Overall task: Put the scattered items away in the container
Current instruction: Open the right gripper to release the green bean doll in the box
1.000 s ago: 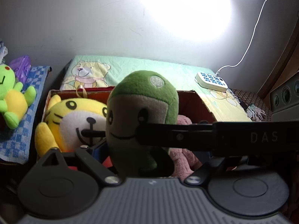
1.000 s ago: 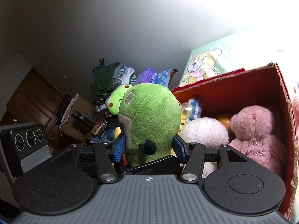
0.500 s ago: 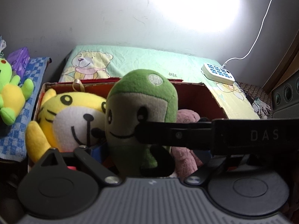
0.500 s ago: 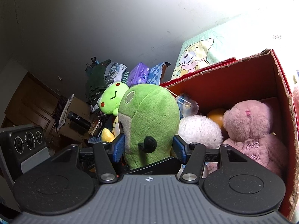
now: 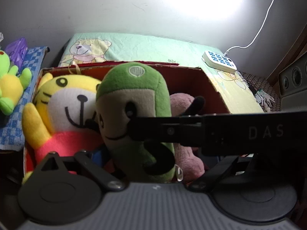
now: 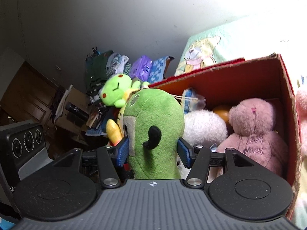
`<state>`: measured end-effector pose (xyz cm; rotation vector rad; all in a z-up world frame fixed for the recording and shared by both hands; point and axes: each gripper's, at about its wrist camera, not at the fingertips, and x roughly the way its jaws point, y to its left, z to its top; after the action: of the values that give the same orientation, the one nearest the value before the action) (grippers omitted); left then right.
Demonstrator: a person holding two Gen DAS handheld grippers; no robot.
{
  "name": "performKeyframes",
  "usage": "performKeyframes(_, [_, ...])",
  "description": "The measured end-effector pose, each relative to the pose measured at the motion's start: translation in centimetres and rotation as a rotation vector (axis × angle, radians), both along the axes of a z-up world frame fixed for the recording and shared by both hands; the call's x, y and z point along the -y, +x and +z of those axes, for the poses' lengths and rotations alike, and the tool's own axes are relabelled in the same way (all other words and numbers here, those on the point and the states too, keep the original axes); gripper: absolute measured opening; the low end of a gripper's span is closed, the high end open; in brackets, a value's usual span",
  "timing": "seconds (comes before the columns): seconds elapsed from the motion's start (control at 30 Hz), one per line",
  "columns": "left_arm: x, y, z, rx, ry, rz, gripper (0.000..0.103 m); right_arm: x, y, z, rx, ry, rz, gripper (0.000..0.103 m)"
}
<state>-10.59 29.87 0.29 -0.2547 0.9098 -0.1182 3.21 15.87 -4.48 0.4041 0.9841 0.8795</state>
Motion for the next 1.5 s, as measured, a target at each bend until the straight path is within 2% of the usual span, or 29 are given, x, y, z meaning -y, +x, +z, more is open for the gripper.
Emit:
performKeyframes(0.13, [-0.4, -0.3, -0.5, 0.006, 0.005, 0.006, 0.095, -0.6, -0.1, -0.1, 0.023, -0.019, 0.004, 0.058])
performKeyframes(0.33, [-0.7, -0.5, -0.9, 0.023, 0.002, -0.002, 0.094, 0.0, 0.1, -1.5, -0.063, 0.055, -0.036, 0.064])
performKeyframes(0.57, [-1.3, -1.5, -0.1, 0.059, -0.033, -0.016, 0.094, 0.9, -0.6, -0.1, 0.008, 0.062, -0.065, 0.065])
performKeyframes(0.7, [-1.7, -2.1, 0.5, 0.090, -0.040, -0.017, 0.094, 1.9, -0.5, -0.1, 0.002, 0.081, -0.108, 0.064])
performKeyframes(0.8, [-1.9, -2.5, 1.1, 0.124, -0.031, -0.004, 0.096, 2.2, -0.5, -0.3, -0.018, 0.101, -0.109, 0.055])
performKeyframes(1.03, [-2.8, -3.0, 2.0, 0.170, -0.066, 0.017, 0.096, 2.2, -0.8, -0.2, -0.013, 0.137, -0.112, 0.048])
performKeyframes(1.33, [-1.9, -2.8, 1.6, 0.170, -0.049, 0.005, 0.096, 1.9, 0.2, -1.6, -0.084, 0.172, -0.119, 0.044])
performKeyframes(1.5, [-1.7, -2.7, 1.3, 0.163, -0.046, 0.006, 0.098, 2.4, 0.1, -2.1, -0.094, 0.181, -0.123, 0.044])
